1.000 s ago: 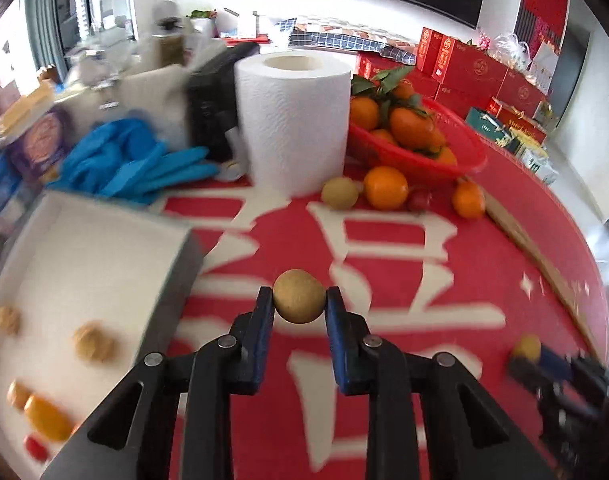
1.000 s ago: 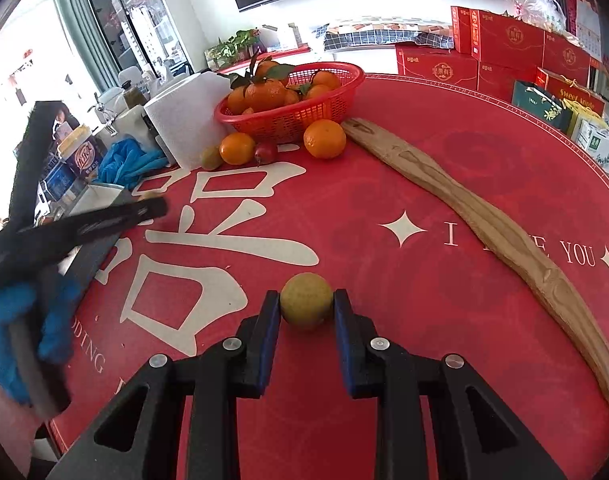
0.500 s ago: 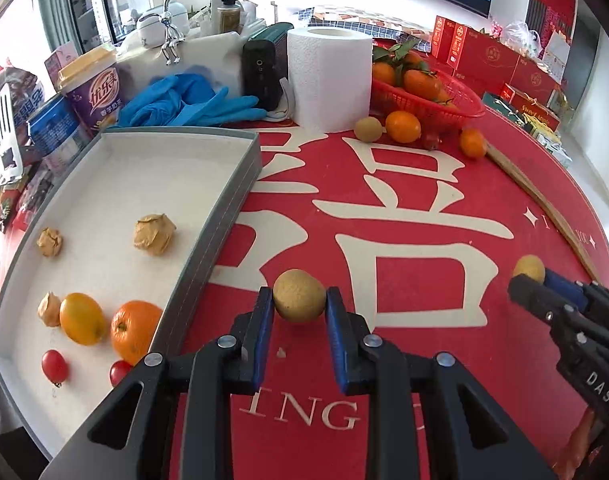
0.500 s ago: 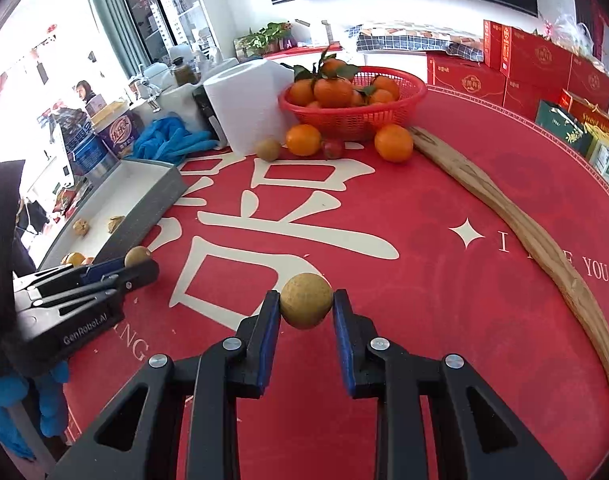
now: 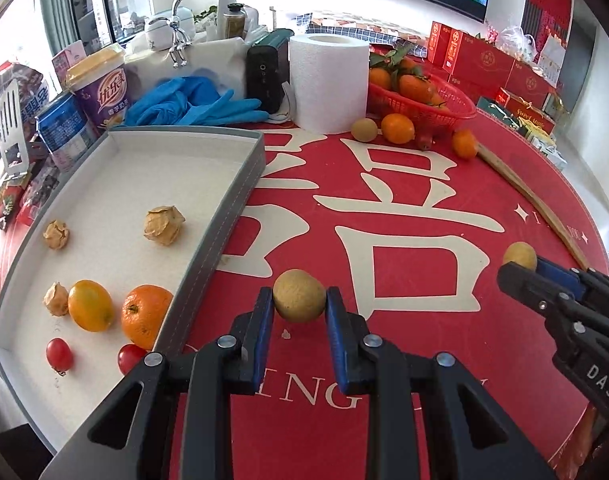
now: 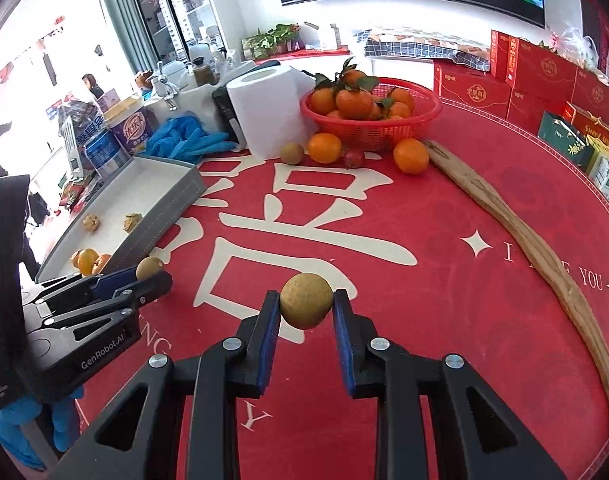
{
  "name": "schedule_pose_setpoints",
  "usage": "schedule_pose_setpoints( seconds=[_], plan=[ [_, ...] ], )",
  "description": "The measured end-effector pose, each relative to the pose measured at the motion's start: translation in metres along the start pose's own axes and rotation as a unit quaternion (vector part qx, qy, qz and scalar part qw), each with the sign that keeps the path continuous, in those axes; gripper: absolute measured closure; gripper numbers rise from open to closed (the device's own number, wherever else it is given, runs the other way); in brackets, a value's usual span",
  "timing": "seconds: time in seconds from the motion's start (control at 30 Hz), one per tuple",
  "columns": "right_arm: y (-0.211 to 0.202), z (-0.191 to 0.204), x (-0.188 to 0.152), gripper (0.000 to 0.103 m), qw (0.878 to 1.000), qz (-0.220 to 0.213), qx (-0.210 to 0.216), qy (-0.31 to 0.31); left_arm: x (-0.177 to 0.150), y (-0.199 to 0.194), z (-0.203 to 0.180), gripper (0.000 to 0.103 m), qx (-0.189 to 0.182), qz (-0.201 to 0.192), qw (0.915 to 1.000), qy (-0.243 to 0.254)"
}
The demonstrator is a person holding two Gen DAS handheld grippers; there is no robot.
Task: Organize fruits
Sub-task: 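Carry both kiwi fruits into the white tray and open both grippers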
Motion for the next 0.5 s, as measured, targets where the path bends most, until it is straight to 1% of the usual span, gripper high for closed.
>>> schedule_pose_setpoints(
  seconds=[0.13,0.27,0.37,0.5],
  plan=[
    [0.003,0.009,0.003,0.075,1.0,0.004,0.006,-0.006,0.006,-0.014,0.007,0.075,-0.005,-0.018,0.9998,-0.004],
    [0.006,0.026,0.012,0.075,1.0,0.004,0.016,-0.021,0.012,-0.026,0.026,0.075,0.005,-0.036,0.9993,-0.011],
    [0.009,0.044,0.019,0.075,0.999,0.006,0.032,-0.032,0.016,-0.032,0.049,0.075,0.021,-0.046,0.9985,-0.022],
    [0.016,0.074,0.031,0.075,0.997,0.005,0.05,-0.054,0.018,-0.033,0.089,0.075,0.05,-0.051,0.9963,-0.049]
  ],
)
Point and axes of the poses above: each gripper's, at about its wrist camera, not at the fingertips, and y roughly the way its jaws point, z to its left, x to its top, the point moved 8 cm from there along y, roughly the way its jaws point, and after that the axes turned 6 degrees about -z, right-handed, at the moved point
